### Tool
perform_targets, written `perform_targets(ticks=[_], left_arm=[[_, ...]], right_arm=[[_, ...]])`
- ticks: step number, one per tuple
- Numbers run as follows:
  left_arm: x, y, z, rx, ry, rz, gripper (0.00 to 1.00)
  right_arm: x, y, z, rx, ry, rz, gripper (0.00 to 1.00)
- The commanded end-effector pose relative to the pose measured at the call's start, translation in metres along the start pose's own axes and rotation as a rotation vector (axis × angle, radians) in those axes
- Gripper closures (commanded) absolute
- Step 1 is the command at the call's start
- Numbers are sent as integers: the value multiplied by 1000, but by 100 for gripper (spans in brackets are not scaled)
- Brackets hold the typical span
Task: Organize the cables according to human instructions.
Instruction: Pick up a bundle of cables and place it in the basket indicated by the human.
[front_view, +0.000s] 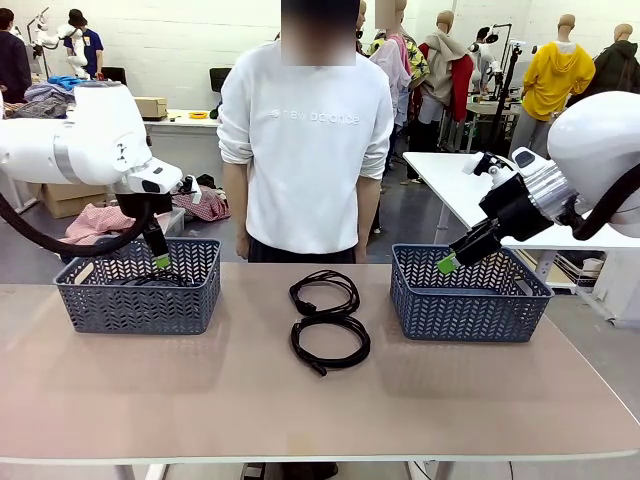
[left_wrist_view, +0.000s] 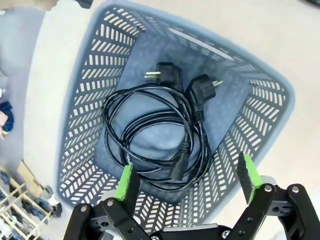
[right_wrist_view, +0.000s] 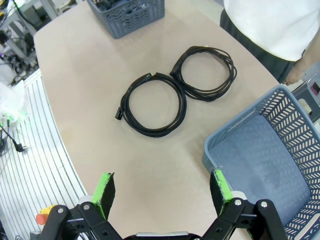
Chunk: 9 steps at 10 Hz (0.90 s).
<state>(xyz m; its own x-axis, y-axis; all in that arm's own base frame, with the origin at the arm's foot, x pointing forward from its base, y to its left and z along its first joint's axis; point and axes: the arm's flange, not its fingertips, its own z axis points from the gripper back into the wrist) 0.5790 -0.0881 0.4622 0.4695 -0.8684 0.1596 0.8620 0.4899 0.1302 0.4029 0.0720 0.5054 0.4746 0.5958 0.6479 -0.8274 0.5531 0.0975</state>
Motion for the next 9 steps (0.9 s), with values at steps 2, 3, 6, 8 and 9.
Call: perform_targets(ticks=[2,3,6,8,9], left_arm=[[-1,1,0,12,10,-12,0],[-1,1,0,12,10,-12,0],[9,-11,2,-16,-54,5,0],[23,-43,13,-27,-117,-5,0],[28,-60,18,-37,-138,-25,0]], right_arm=[[1,-2,0,16,-28,9,0],[1,-2,0,16,-28,9,0],[1,-2,0,16,-28,9,0],[1,-2,0,16,-28,9,0],[1,-2,0,16,-28,9,0]])
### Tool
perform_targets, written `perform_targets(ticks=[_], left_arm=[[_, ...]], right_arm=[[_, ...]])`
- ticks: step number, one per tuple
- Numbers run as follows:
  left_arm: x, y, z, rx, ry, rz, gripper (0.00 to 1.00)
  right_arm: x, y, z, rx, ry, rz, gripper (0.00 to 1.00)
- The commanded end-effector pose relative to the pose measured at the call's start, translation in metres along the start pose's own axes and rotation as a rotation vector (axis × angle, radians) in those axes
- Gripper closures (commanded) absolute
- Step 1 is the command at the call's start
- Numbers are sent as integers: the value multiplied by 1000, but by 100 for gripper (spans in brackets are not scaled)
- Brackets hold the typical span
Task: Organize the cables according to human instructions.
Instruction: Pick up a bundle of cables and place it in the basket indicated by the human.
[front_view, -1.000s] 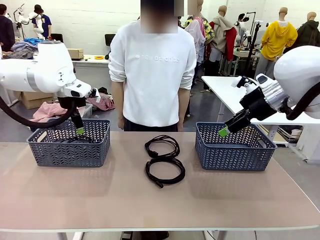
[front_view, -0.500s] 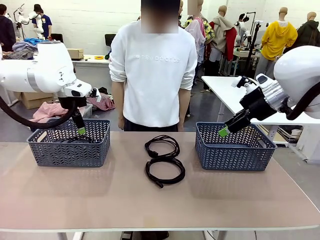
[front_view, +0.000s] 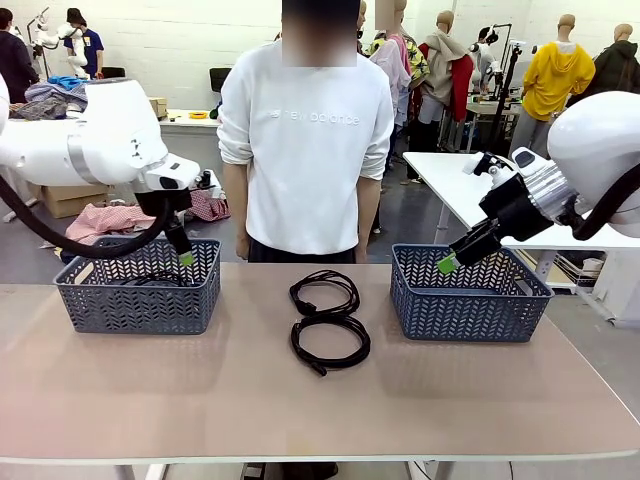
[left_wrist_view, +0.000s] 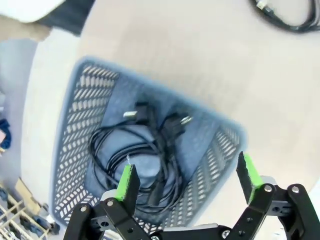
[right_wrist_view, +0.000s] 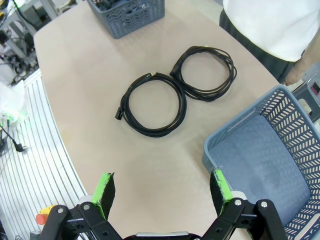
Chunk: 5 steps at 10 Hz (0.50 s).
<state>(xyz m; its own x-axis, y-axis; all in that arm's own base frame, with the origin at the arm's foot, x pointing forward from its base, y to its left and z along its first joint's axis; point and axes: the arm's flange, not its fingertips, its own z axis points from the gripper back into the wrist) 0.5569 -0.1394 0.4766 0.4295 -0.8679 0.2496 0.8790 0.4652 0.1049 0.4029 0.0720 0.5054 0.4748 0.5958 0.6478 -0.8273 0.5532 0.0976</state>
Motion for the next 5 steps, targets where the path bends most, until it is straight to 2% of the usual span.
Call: perform_targets(ticks=[1,5], left_arm=[[-3,-34,9,-35,-69,-29,0],[-1,-99,14,-147,-211,-129,0]], right_arm=[[1,-2,0,16,-28,9,0],[1,-2,0,16,-28,9,0]])
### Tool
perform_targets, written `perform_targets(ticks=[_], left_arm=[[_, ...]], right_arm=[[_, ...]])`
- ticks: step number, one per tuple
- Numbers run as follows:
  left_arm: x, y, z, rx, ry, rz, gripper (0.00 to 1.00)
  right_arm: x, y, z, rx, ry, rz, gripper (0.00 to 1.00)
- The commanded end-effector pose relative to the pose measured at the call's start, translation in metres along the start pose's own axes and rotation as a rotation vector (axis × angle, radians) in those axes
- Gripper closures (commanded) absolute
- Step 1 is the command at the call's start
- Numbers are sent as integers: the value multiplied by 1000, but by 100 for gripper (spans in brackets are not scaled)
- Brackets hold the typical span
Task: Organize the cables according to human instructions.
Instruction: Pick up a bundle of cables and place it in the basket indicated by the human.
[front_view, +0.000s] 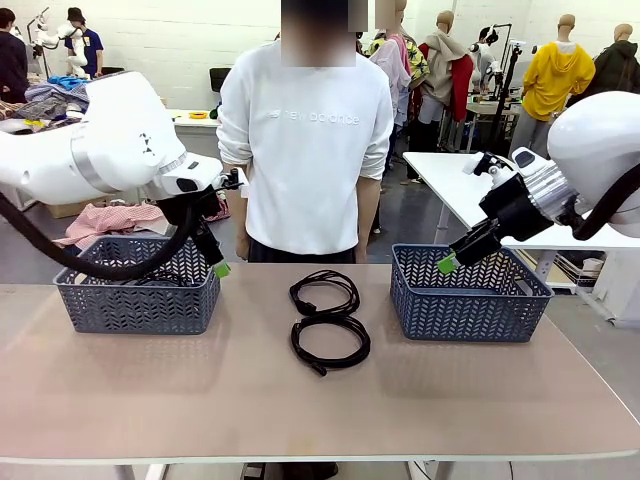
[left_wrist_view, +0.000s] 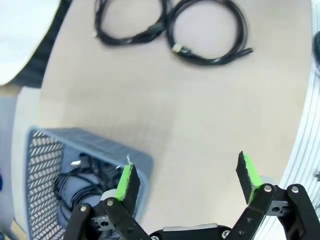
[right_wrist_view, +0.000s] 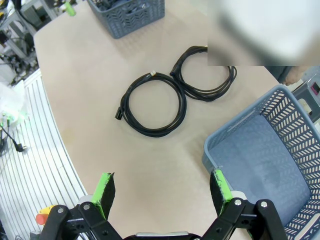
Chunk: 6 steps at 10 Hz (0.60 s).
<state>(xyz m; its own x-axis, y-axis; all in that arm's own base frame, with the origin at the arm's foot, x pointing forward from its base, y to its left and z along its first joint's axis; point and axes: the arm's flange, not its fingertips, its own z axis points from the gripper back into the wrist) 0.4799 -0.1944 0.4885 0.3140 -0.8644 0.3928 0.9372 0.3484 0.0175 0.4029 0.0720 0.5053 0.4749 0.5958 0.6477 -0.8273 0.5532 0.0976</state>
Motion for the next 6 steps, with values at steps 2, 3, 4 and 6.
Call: perform_targets(ticks=[2,3,4,6], left_arm=[[-16,-30,-19,-50,-55,-69,0],[-17,-37,-29,-66,-58,-73,0],[-17,-44,-37,-87,-62,-84,0],[-9,-42,-34,-75,-28,-63,0]], right_arm=[[1,-2,0,16,-28,9,0],[1,-2,0,16,-28,9,0],[1,-2,0,16,-28,9,0],[1,-2,0,16,-28,9,0]])
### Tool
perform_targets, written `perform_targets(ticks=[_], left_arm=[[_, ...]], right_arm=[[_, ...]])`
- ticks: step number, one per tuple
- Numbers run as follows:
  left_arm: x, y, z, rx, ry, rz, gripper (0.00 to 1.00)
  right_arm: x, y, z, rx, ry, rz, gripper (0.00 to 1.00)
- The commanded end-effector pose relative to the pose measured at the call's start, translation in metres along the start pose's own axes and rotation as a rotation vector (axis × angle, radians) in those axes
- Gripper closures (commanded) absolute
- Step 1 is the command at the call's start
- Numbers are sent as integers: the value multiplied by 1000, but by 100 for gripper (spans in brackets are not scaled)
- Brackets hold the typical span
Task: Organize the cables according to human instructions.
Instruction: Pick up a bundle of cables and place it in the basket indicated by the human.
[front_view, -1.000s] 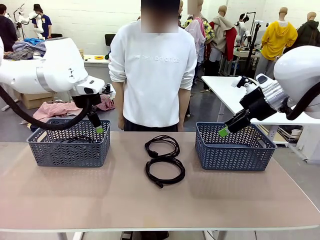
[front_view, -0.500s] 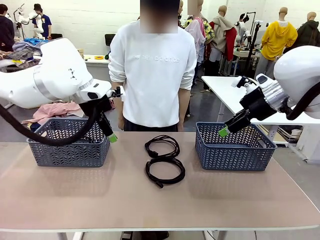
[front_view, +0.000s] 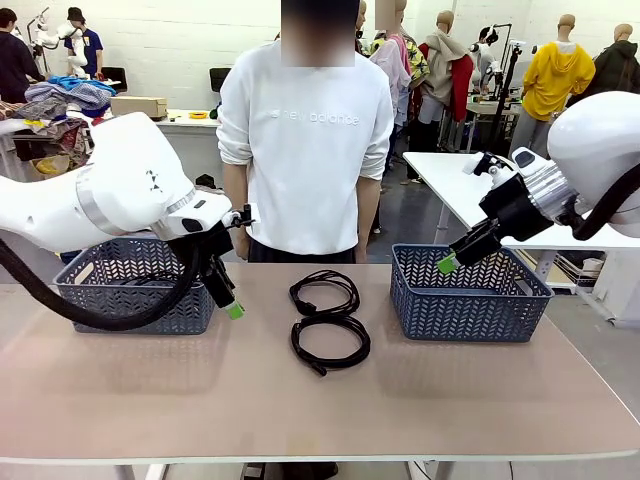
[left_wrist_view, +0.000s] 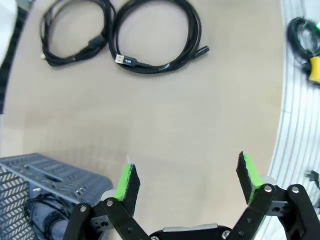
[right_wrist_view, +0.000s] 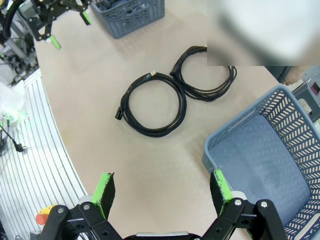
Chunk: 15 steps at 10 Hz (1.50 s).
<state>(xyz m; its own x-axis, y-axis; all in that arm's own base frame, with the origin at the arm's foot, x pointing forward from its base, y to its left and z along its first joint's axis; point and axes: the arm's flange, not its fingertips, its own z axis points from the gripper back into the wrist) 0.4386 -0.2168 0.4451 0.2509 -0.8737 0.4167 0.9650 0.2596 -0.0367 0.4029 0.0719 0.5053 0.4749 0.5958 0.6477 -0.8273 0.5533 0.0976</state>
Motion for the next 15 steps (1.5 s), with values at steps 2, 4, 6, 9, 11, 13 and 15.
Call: perform_targets(ticks=[2,4,6,9,11,13,15], left_arm=[[1,5,8,12,-2,0,0],[1,5,8,12,-2,0,0],[1,5,8,12,-2,0,0],[1,5,8,12,-2,0,0],[1,5,8,12,-2,0,0],[1,5,8,12,-2,0,0],[1,5,8,12,-2,0,0]], right_arm=[[1,-2,0,16,-28,9,0],[1,-2,0,16,-28,9,0],[1,-2,0,16,-28,9,0],[1,-2,0,16,-28,9,0],[1,-2,0,16,-28,9,0],[1,-2,0,16,-28,9,0],[1,-2,0,16,-28,9,0]])
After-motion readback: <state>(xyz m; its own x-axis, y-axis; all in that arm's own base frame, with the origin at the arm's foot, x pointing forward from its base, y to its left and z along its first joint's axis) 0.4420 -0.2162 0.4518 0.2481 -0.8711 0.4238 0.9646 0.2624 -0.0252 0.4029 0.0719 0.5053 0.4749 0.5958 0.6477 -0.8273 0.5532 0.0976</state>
